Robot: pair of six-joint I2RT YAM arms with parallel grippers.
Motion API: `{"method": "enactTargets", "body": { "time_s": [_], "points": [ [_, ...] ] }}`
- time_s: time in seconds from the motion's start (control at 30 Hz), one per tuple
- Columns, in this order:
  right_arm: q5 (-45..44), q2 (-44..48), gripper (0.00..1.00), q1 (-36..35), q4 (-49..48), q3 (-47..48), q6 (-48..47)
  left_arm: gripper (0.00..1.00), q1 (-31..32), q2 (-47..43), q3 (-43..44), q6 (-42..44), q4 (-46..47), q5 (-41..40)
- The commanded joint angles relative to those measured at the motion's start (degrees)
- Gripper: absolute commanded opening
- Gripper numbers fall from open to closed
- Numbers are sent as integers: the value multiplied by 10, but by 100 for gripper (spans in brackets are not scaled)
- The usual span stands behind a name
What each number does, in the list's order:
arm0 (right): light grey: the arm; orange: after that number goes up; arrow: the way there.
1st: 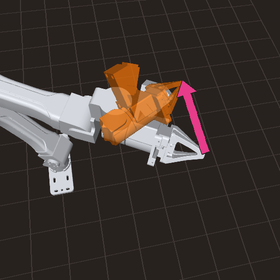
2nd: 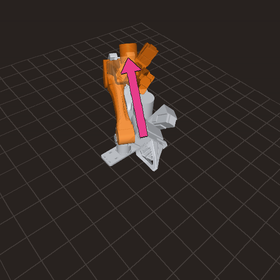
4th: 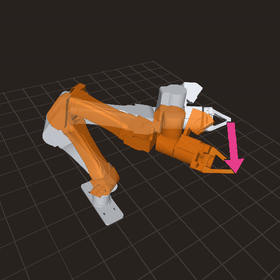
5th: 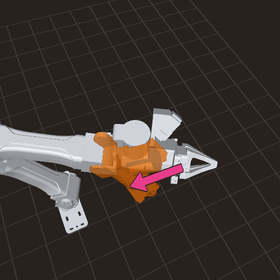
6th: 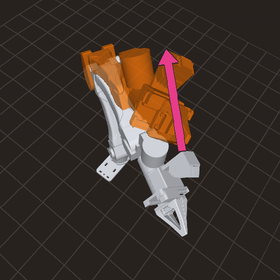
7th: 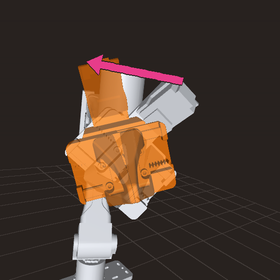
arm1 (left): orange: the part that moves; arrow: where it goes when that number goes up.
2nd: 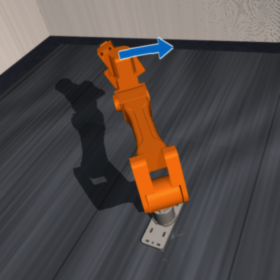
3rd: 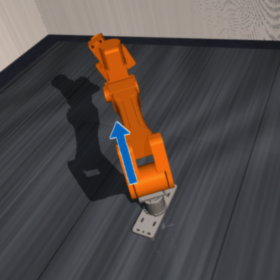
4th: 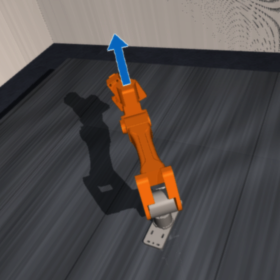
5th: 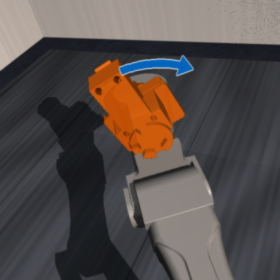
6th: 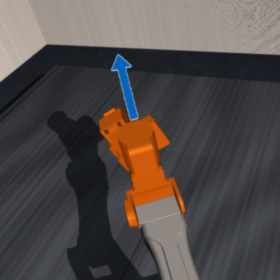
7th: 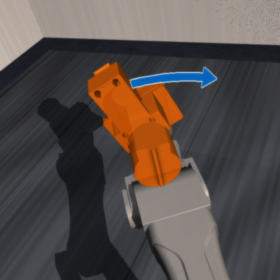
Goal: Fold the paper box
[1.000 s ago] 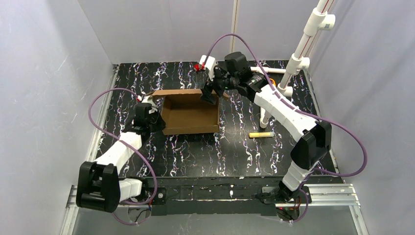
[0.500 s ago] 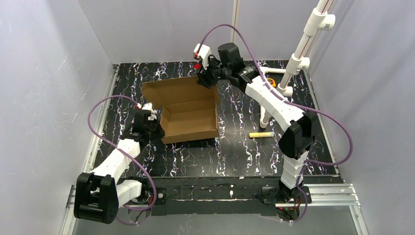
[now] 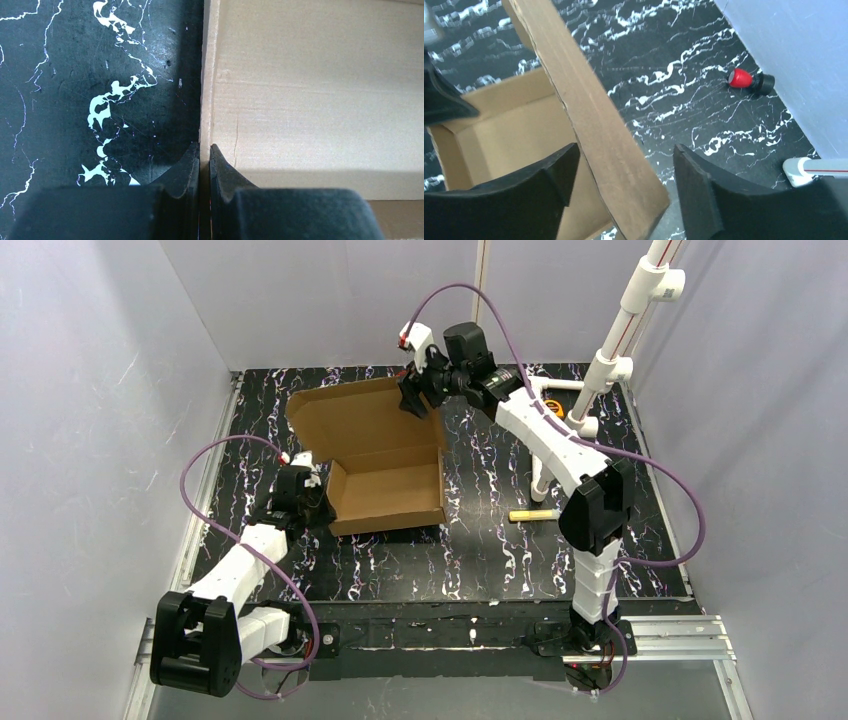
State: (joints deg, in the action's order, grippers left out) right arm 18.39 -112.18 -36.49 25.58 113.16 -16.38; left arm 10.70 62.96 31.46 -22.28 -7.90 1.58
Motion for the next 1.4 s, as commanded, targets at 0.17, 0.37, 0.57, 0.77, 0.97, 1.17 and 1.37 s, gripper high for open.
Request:
{"method": "enactTargets", "body": {
  "time_s": [0.17,0.37,0.57,0.77,0.97,1.17,1.37],
  "points": [
    [12,-54,24,10,-33,82,41,0,11,-17,9,12,1,-8],
    [92,-33,2,35,-72,25,67,0,12,-24,9,17,1,-30],
    [184,-1,1,63,-105,-32,79,32,10,-57,2,15,21,-33],
    [224,22,1,63,-121,-79,67,61,-6,-29,38,13,38,14],
    [253,46,1,63,-129,-109,45,62,-20,50,110,19,-18,-6],
    [276,71,1,62,-132,-143,19,64,-30,90,151,48,-48,-8],
    [232,78,1,62,-134,-143,26,80,-59,22,99,48,-8,82]
  ]
}}
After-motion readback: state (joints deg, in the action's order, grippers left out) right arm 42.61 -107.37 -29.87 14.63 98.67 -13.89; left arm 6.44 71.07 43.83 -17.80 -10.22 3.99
